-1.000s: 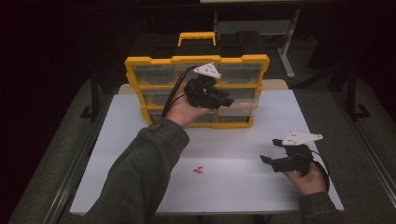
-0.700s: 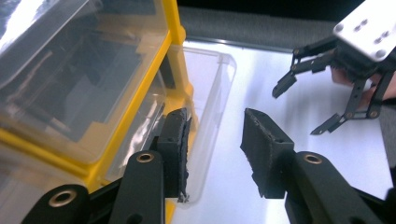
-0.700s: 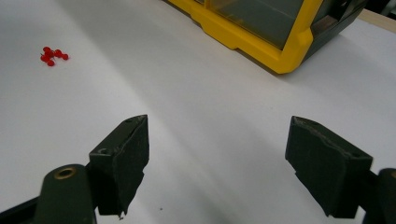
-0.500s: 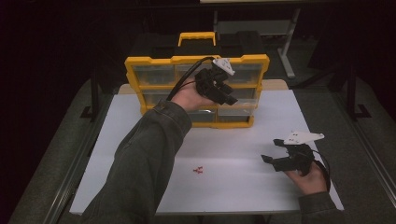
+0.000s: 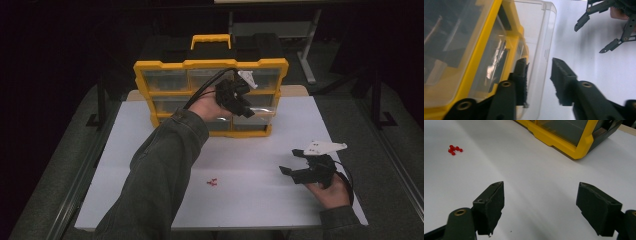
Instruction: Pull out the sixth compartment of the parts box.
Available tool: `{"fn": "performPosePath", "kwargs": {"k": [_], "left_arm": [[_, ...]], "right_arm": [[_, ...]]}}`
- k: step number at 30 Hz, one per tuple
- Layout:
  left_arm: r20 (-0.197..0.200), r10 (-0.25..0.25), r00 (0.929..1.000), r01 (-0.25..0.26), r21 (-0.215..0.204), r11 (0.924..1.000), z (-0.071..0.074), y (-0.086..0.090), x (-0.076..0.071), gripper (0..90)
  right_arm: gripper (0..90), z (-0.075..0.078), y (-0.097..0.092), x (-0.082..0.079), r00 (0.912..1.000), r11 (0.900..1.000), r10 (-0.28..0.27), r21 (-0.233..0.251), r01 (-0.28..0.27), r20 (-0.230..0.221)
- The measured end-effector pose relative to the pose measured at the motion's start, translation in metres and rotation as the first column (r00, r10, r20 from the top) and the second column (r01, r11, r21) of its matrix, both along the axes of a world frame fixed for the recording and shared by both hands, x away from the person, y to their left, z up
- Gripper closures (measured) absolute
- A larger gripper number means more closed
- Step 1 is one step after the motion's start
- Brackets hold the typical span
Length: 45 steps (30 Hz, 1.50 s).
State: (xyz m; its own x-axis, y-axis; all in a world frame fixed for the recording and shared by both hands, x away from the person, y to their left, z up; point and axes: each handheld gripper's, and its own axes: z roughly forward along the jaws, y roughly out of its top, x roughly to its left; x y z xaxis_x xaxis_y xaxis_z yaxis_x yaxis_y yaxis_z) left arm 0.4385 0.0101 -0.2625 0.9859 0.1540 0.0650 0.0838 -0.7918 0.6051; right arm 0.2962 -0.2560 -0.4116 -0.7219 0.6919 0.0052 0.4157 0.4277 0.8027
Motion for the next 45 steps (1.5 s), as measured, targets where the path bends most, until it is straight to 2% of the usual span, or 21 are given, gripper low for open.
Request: {"fn": "performPosePath", "kwargs": {"k": [5,9,21,23,33,43,45], "left_arm": [[0.003,0.0,1.0,0.0,0.009,1.0,0.001,0.0,-0.001,71.0],[0.008,-0.027,0.9996,0.027,0.024,0.9994,0.002,-0.001,-0.002,73.5],[-0.041,-0.081,0.9959,0.082,0.021,0.9964,0.002,0.001,-0.006,76.0],[-0.033,-0.086,0.9957,0.087,0.029,0.9958,0.003,0.0,-0.008,76.0],[-0.043,-0.121,0.9917,0.122,0.023,0.9923,0.003,0.002,-0.015,76.9],[-0.052,-0.137,0.9892,0.139,0.021,0.9901,0.004,0.004,-0.02,77.0],[-0.054,-0.134,0.9895,0.135,0.008,0.9909,0.003,0.003,-0.021,77.1]], "right_arm": [[21.6,0.001,0.001,-0.001,1.0,1.0,-0.001,0.004,0.001,0.001],[21.5,0.001,0.0,-0.001,1.0,1.0,-0.001,0.007,0.001,0.0],[21.2,0.0,-0.001,-0.002,1.0,0.9999,-0.007,0.011,0.007,-0.006],[21.2,0.0,-0.001,-0.002,1.0,0.9999,-0.005,0.009,0.005,-0.003],[21.1,0.0,0.0,-0.002,1.0,1.0,-0.004,0.006,0.004,-0.006],[20.9,0.0,0.0,-0.002,0.9999,1.0,-0.004,0.005,0.004,-0.009],[20.8,0.0,0.0,-0.002,0.9999,1.0,-0.005,0.005,0.005,-0.009]]}}
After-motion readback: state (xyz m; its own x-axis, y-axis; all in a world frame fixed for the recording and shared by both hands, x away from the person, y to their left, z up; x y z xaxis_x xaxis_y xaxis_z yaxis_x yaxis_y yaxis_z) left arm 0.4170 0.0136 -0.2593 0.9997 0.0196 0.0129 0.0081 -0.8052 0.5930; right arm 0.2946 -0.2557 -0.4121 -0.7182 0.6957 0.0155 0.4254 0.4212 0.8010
